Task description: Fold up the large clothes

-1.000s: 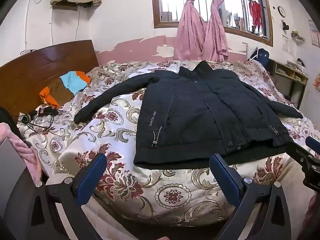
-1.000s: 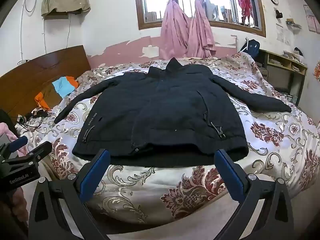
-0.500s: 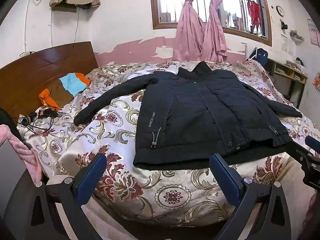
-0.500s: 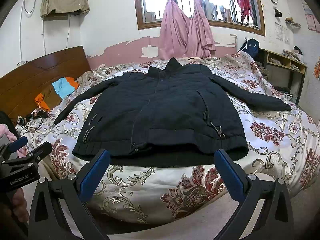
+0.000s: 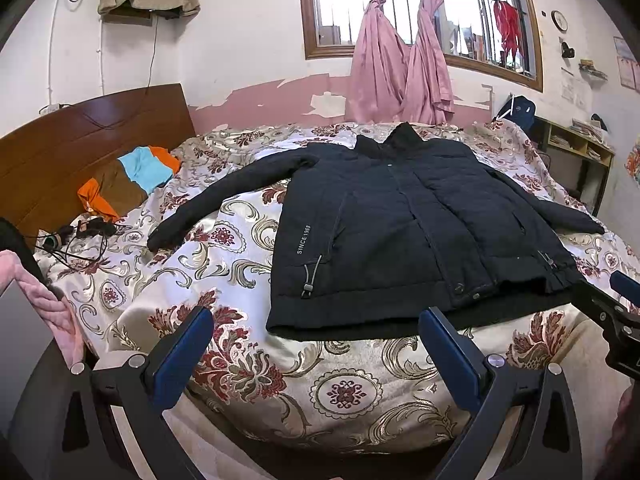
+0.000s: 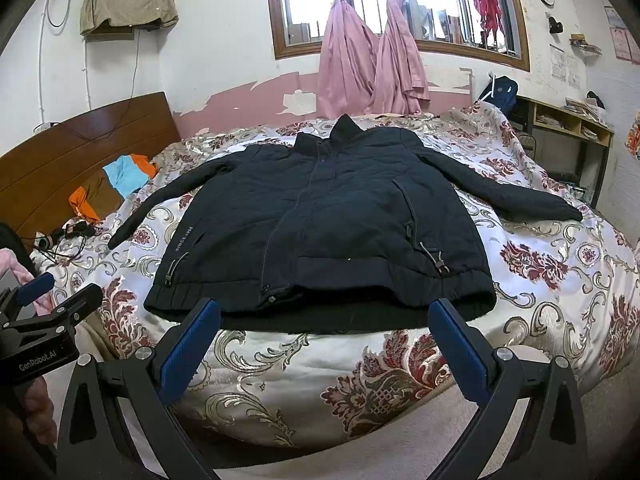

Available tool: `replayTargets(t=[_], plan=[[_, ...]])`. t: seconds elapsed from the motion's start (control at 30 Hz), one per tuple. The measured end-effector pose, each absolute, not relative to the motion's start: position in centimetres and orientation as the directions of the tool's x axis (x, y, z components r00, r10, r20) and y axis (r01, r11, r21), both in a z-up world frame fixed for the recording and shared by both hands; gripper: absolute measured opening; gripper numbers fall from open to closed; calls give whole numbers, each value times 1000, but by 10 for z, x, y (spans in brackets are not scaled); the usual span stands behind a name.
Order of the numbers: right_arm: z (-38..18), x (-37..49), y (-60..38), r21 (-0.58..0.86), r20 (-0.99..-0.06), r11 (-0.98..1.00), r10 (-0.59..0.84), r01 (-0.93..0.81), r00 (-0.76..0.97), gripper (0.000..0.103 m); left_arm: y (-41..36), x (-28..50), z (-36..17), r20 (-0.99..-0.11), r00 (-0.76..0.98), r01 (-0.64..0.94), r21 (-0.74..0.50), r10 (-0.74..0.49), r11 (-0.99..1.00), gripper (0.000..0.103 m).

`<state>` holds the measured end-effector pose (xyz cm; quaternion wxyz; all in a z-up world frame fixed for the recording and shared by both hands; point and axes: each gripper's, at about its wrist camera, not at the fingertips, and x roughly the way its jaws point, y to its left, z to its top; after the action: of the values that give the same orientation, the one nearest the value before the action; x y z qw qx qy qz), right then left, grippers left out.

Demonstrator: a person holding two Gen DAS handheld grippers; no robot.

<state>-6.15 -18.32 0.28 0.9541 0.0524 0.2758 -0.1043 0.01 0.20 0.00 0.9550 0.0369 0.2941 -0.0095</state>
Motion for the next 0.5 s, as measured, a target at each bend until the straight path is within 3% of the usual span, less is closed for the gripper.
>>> replayTargets(t=[0.5], plan=[[3, -61, -183, 42, -538, 972, -173, 232, 825, 102, 0, 0, 2, -561, 828, 40, 66, 4, 997, 103]])
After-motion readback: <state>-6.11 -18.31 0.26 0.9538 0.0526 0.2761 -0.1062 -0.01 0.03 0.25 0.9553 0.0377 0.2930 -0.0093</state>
